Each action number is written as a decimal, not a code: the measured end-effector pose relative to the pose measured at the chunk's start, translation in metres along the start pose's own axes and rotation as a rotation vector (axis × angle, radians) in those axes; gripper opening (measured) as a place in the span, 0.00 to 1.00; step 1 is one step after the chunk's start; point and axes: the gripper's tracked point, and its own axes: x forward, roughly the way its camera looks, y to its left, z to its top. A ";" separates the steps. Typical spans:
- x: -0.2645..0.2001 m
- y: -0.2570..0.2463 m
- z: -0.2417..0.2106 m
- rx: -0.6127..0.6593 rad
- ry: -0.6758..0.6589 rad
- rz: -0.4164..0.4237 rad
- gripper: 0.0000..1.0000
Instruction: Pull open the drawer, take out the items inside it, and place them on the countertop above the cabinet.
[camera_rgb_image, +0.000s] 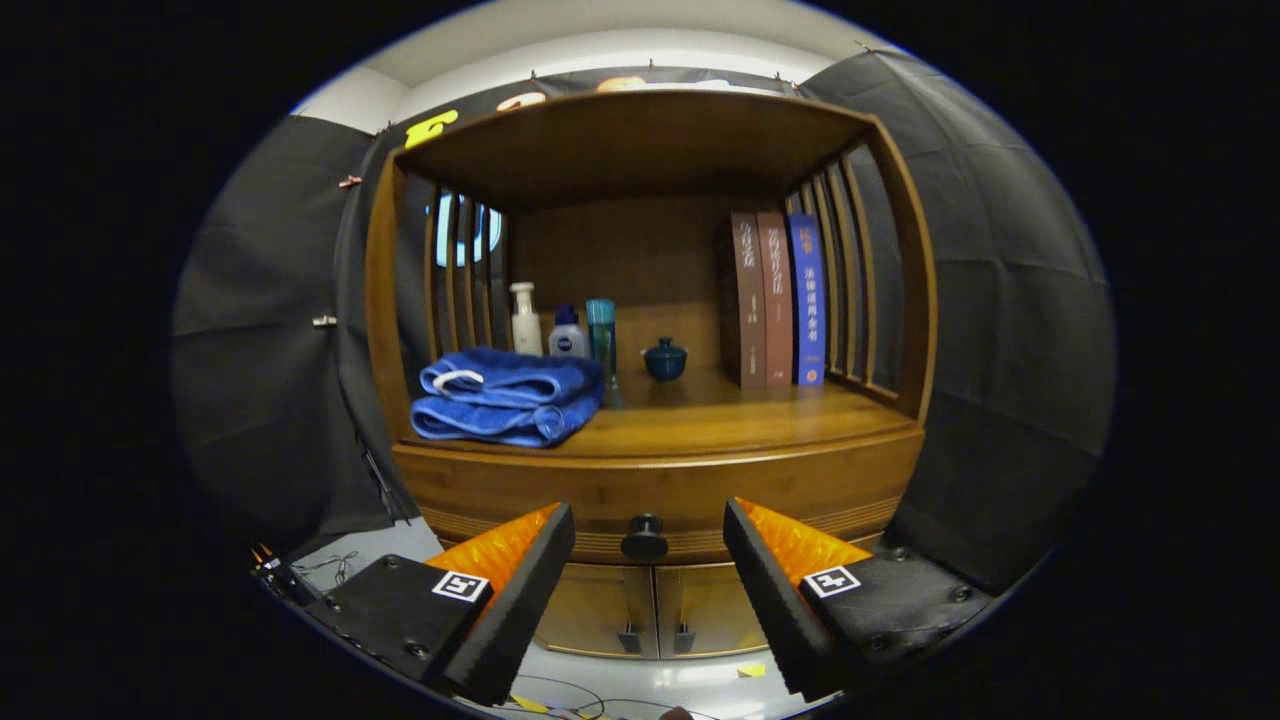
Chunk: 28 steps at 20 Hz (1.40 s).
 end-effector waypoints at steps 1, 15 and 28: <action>0.010 0.002 -0.011 -0.007 0.023 0.001 0.99; 0.093 -0.003 -0.079 -0.049 0.177 -0.036 0.61; 0.062 -0.003 -0.083 -0.046 0.161 -0.006 0.23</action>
